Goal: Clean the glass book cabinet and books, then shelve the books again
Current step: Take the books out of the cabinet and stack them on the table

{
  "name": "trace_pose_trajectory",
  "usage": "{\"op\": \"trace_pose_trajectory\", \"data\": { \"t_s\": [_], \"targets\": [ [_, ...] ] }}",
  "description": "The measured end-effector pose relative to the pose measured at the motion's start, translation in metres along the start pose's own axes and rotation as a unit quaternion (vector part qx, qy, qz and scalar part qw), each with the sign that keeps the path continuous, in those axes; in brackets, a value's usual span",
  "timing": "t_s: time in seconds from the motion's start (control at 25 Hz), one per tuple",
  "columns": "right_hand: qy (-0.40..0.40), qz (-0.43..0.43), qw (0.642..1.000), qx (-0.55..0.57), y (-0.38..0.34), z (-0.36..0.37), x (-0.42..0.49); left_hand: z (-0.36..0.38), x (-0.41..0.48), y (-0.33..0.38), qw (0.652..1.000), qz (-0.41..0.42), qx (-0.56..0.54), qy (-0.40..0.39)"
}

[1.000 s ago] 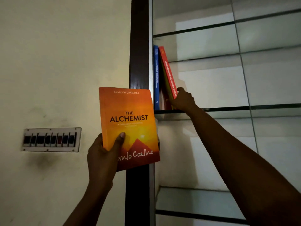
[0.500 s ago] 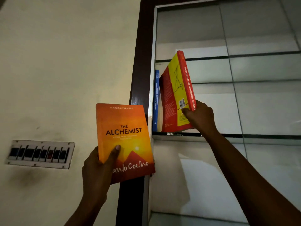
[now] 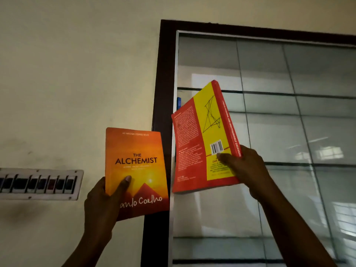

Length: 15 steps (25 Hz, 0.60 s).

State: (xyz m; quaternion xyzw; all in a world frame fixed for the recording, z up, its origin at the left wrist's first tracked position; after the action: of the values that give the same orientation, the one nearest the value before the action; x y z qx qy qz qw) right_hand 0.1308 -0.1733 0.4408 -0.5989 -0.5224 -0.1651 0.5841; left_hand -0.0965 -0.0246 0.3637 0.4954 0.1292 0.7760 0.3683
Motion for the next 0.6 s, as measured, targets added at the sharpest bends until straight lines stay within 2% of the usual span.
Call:
{"op": "trace_pose_trajectory", "data": {
  "t_s": [0.28,0.44,0.6],
  "targets": [
    [-0.115,0.079,0.986,-0.09,-0.024,0.063,-0.15,-0.154,-0.057,0.016,0.99,-0.111,0.091,-0.002],
    [-0.193,0.127,0.968,-0.101,-0.026,0.116,-0.224,-0.239,-0.09,0.005,0.967,-0.206,0.147,-0.006],
    [-0.278,0.122,0.942,-0.141,-0.019,0.17,-0.27,-0.306,-0.107,-0.031,0.943,-0.272,0.189,0.012]
  ]
}}
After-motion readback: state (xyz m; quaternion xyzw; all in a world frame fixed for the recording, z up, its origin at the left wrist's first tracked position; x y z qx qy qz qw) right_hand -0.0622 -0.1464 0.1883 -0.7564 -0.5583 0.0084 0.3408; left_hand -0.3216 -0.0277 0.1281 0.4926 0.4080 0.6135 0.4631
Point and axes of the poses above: each hand's wrist, its own x-axis towards the middle knuckle, its own z-axis out of the palm, y = z × x, the point moved 1 cm from there along x, towards the middle knuckle, and after that the axes turned 13 degrees about -x, right-handed, at the moved point
